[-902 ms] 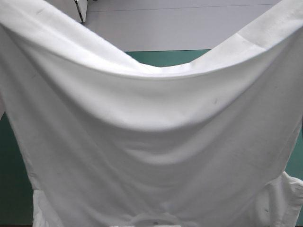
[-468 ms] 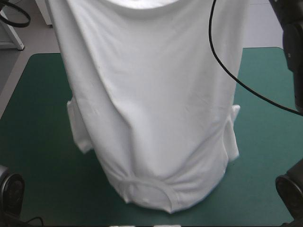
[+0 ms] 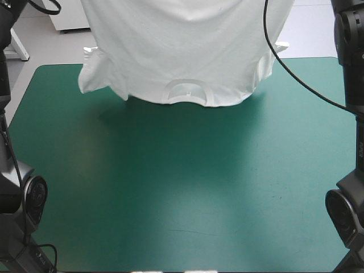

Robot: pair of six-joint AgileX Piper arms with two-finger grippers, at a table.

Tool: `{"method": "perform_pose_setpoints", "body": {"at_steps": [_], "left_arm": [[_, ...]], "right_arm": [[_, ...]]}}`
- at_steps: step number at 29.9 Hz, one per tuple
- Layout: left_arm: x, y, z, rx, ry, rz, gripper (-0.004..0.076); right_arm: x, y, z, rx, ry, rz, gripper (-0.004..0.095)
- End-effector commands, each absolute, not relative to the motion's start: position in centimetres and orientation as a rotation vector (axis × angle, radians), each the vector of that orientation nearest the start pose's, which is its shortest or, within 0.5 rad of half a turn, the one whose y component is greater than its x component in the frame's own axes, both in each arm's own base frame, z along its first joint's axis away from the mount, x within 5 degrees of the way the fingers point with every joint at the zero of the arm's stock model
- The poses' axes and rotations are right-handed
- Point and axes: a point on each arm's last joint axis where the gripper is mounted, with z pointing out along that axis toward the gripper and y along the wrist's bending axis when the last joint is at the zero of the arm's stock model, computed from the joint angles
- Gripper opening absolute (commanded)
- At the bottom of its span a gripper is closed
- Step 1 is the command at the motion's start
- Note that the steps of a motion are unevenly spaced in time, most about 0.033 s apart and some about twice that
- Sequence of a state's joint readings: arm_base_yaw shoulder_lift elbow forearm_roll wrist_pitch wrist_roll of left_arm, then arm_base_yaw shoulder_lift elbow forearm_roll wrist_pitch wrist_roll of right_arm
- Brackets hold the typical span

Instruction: Fold the cloth

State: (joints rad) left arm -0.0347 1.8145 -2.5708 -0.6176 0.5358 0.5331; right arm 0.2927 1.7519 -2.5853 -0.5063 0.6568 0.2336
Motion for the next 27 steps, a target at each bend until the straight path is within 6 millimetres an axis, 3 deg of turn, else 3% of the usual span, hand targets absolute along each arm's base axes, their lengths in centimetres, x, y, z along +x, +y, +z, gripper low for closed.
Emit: {"method": "perform_pose_setpoints", "body": {"at_steps": [1, 4, 8, 13, 17, 21, 27], "left_arm": [[32.1, -4.1, 63.3, 0.283, 1.131, -0.247, -0.0022], [34.9, -4.6, 60.3, 0.349, 1.319, -0.27, -0.0022], [39.4, -4.9, 54.1, 0.341, 1.702, -0.345, -0.0022], [42.5, -5.2, 48.8, 0.344, 1.967, -0.404, -0.0022], [43.6, -5.6, 45.2, 0.385, 2.183, -0.397, -0.0022], [44.1, -7.1, 43.4, 0.391, 2.254, -0.413, -0.0022], [43.6, -9.0, 39.0, 0.423, 2.453, -0.384, -0.0022]], "right_arm": [[30.0, 6.0, 63.1, -0.037, 1.32, -0.079, 0.0002], [33.0, 6.8, 59.7, -0.028, 1.545, -0.06, 0.0001], [36.8, 7.8, 54.4, -0.02, 1.853, -0.075, 0.0], [39.9, 8.5, 49.4, -0.018, 2.088, -0.126, -0.0017], [41.1, 8.5, 47.4, -0.043, 2.159, -0.121, -0.0017], [41.7, 8.2, 44.3, -0.075, 2.29, -0.151, -0.0017], [40.3, 8.1, 38.4, -0.124, 2.532, -0.143, -0.0017]]}}
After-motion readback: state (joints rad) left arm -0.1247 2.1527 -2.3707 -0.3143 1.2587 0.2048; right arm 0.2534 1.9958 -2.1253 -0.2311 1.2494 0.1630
